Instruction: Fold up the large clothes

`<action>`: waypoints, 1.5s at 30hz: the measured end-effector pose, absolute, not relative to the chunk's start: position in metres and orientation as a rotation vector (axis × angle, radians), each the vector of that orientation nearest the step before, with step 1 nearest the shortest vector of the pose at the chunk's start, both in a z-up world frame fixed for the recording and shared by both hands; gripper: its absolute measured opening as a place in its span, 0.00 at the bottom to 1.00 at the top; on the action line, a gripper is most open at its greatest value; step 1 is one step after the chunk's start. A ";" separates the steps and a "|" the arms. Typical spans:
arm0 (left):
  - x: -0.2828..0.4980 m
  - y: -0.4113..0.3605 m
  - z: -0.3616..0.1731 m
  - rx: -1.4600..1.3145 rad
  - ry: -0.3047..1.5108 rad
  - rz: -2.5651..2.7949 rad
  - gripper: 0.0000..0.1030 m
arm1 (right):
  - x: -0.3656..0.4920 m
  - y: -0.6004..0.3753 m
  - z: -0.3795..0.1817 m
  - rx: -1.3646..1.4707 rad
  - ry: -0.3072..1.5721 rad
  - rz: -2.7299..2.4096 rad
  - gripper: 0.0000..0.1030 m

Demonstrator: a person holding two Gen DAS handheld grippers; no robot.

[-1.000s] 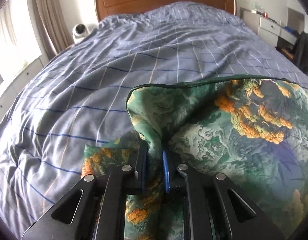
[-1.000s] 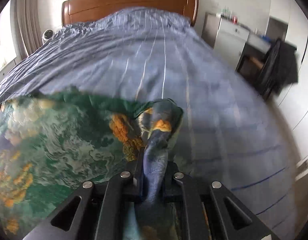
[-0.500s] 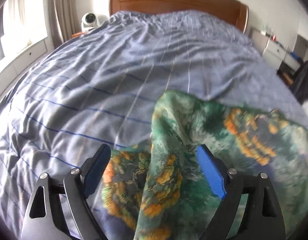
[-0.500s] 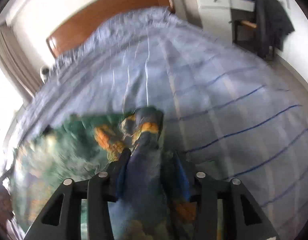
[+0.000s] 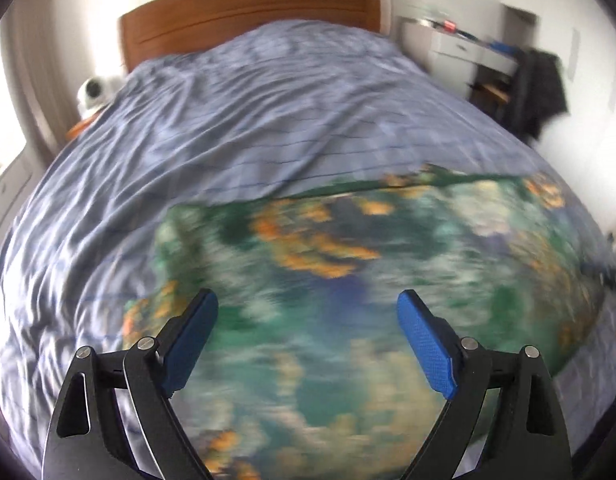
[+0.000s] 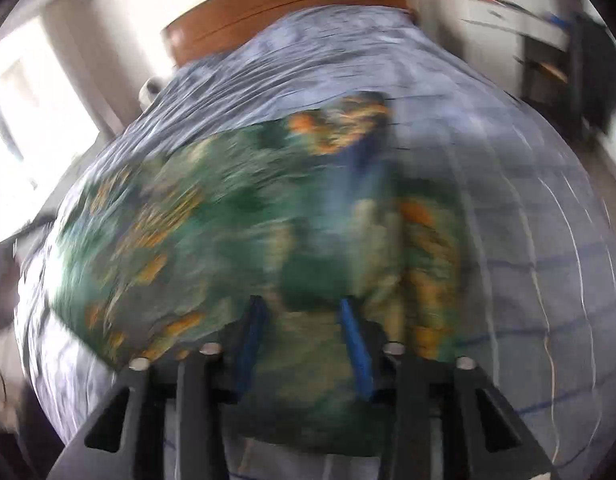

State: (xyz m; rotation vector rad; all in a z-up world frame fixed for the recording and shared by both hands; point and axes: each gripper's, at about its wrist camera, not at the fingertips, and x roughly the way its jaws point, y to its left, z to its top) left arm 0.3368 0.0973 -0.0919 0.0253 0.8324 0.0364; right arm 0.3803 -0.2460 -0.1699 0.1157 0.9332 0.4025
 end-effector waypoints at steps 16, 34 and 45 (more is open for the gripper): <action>0.406 -0.009 -0.152 0.210 0.953 -0.027 0.94 | 0.247 -0.254 -0.144 0.270 0.824 0.430 0.41; 0.258 -0.038 -0.123 0.197 0.902 -0.229 0.95 | 0.275 -0.297 -0.187 0.649 0.881 0.254 0.73; 0.264 -0.027 -0.081 0.128 0.880 -0.231 0.95 | 0.339 -0.287 -0.234 0.986 0.864 0.132 0.70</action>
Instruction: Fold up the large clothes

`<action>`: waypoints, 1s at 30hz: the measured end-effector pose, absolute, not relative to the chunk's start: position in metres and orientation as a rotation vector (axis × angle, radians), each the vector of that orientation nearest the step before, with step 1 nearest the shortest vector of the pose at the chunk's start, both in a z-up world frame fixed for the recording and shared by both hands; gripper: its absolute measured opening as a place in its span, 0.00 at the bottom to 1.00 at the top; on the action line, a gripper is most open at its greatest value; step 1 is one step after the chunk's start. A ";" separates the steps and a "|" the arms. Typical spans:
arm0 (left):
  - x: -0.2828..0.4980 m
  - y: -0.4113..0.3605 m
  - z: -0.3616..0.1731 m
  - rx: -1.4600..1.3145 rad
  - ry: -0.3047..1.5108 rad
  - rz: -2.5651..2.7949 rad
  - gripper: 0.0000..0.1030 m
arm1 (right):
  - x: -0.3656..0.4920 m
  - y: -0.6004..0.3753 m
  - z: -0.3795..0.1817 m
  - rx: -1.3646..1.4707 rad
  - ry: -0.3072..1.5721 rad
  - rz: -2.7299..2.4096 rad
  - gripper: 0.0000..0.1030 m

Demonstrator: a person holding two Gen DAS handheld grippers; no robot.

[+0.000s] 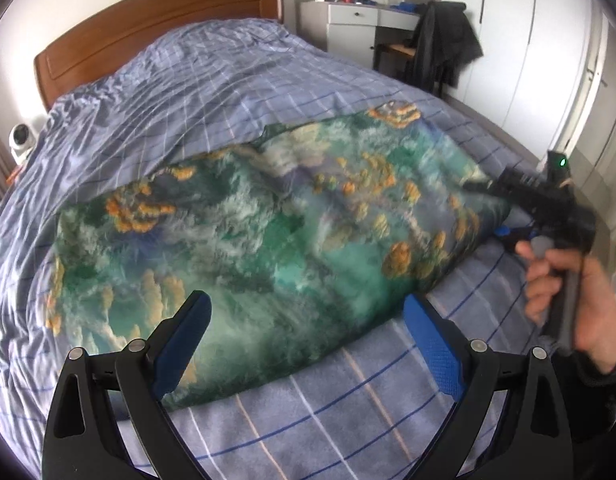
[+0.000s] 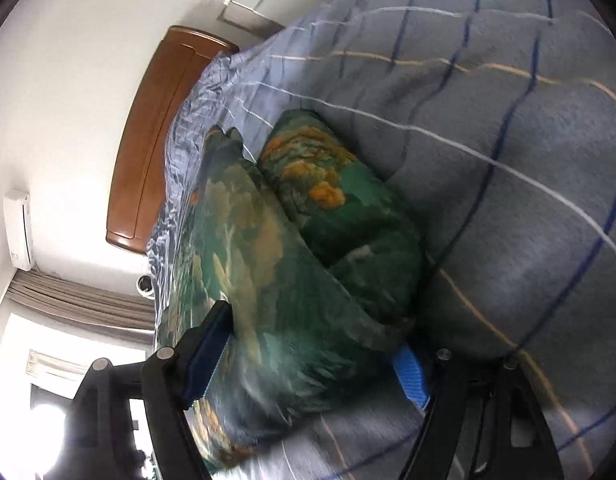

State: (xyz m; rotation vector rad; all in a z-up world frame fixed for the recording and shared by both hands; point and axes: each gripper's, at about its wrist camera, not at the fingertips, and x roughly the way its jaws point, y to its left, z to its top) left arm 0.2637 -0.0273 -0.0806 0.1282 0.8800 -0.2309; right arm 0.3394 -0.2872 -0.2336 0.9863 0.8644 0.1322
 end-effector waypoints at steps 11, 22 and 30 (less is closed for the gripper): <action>0.327 -0.072 -0.001 0.051 0.895 -0.404 0.95 | 0.299 -0.218 -0.121 0.440 0.599 0.249 0.29; 0.344 -0.067 0.031 0.057 1.006 -0.452 0.95 | 0.249 -0.083 -0.058 -0.115 0.426 0.486 0.29; 0.342 -0.050 0.001 0.220 1.083 -0.228 0.94 | 0.199 -0.014 -0.068 -0.393 0.367 0.651 0.29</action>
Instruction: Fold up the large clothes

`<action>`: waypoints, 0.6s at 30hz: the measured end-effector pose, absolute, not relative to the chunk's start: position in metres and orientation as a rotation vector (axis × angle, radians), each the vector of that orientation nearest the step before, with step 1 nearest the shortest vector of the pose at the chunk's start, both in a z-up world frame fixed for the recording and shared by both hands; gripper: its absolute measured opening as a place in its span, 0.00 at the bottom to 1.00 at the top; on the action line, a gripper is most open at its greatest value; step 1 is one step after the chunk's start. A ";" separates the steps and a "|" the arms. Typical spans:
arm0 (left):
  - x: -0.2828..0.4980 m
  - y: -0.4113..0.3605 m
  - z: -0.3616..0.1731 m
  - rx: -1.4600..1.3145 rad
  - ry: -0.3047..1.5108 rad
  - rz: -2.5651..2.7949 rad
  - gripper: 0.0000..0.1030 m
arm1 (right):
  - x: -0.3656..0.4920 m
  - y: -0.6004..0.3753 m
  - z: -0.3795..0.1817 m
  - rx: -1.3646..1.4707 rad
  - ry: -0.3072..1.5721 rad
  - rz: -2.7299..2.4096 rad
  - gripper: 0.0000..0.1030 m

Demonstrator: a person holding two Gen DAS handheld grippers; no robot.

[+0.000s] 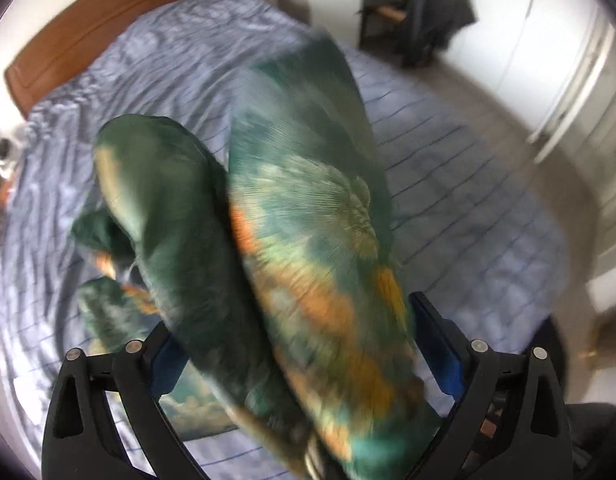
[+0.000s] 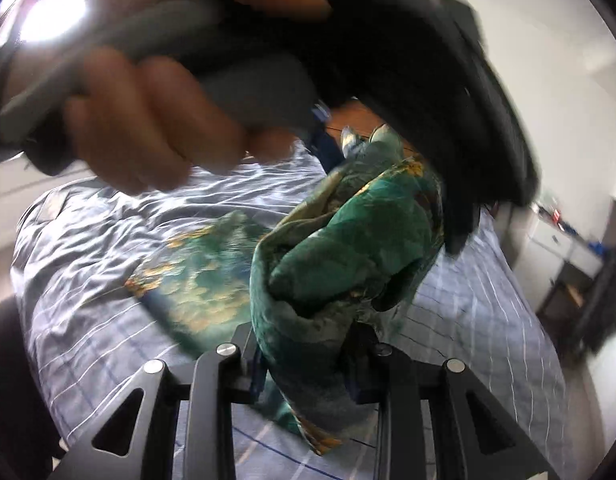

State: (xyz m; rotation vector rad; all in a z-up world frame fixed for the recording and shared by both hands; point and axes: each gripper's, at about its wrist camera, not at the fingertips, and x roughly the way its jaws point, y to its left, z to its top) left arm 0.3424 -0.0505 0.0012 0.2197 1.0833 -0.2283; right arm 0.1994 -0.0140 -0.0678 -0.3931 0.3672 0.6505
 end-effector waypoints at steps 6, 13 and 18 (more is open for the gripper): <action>0.347 -0.011 -0.006 0.120 1.093 -0.258 0.34 | 0.198 -0.015 -0.064 -0.319 0.437 0.691 0.39; 0.356 0.089 -0.010 0.023 1.052 -0.156 0.33 | 0.211 -0.052 -0.040 -0.055 0.518 0.787 0.62; 0.356 0.166 -0.036 -0.070 1.058 -0.033 0.33 | 0.248 -0.056 -0.048 -0.050 0.610 0.673 0.37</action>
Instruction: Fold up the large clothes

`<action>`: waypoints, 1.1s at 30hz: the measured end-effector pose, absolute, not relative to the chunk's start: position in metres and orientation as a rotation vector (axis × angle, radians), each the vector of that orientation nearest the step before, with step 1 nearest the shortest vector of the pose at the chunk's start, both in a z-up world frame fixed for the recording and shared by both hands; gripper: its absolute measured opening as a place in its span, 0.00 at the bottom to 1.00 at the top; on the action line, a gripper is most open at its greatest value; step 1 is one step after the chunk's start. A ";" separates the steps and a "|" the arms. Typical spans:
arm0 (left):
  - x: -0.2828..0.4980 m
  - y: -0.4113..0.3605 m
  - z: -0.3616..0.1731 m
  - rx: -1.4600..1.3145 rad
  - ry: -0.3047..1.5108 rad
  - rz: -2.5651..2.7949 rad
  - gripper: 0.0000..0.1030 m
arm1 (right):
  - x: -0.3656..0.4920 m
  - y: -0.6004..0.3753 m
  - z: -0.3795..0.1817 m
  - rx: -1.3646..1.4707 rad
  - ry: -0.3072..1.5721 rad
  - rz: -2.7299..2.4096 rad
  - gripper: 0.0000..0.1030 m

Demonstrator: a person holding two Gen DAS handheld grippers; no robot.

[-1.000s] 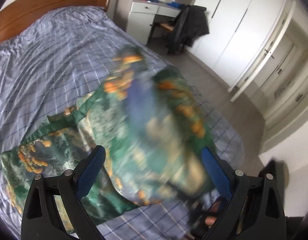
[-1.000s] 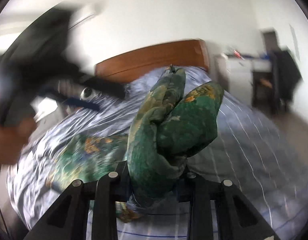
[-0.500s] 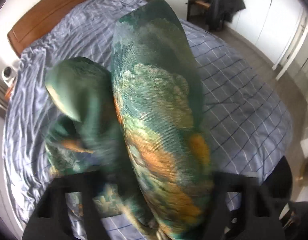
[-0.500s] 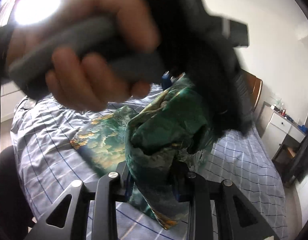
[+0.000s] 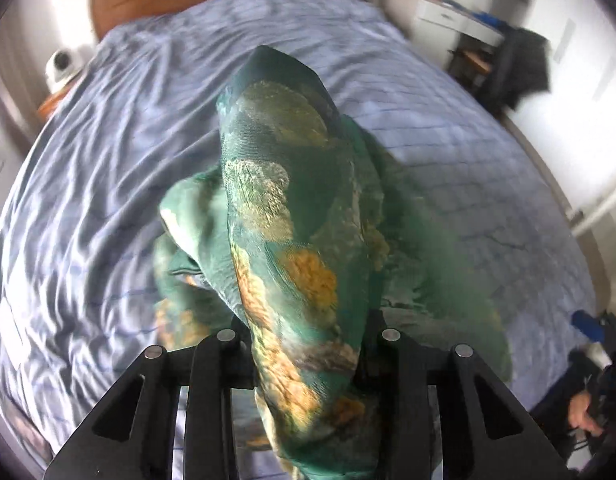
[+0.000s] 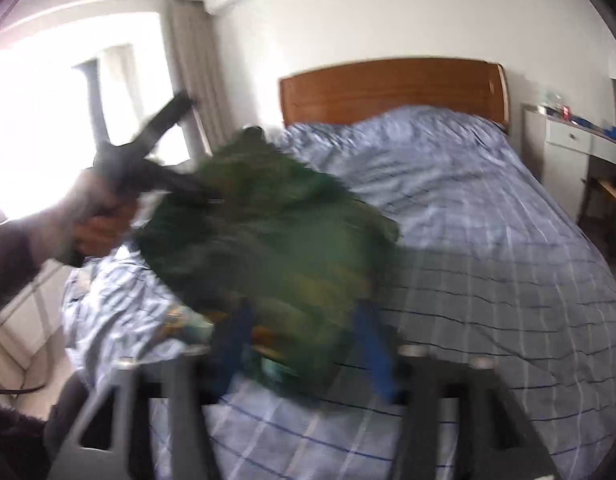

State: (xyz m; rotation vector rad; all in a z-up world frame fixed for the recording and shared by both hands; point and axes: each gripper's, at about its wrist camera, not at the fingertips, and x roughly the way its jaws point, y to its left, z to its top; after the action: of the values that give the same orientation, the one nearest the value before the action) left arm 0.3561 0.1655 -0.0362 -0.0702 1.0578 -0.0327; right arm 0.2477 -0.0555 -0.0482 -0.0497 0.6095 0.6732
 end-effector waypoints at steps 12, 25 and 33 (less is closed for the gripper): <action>0.353 0.221 -0.114 -0.275 1.071 -0.024 0.37 | 0.302 0.050 -0.099 -0.151 0.740 0.802 0.31; 0.338 0.247 -0.156 -0.428 1.048 -0.093 0.50 | 0.310 0.066 -0.156 -0.255 0.921 0.744 0.29; 0.322 0.273 -0.122 -0.464 1.039 -0.104 0.58 | 0.377 0.082 -0.073 -0.166 0.888 0.752 0.31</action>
State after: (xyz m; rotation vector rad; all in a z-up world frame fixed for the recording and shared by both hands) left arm 0.3222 0.2726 -0.1223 -0.4643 1.0389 -0.1042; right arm 0.3766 0.0824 -0.0732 -0.1664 0.8883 0.7524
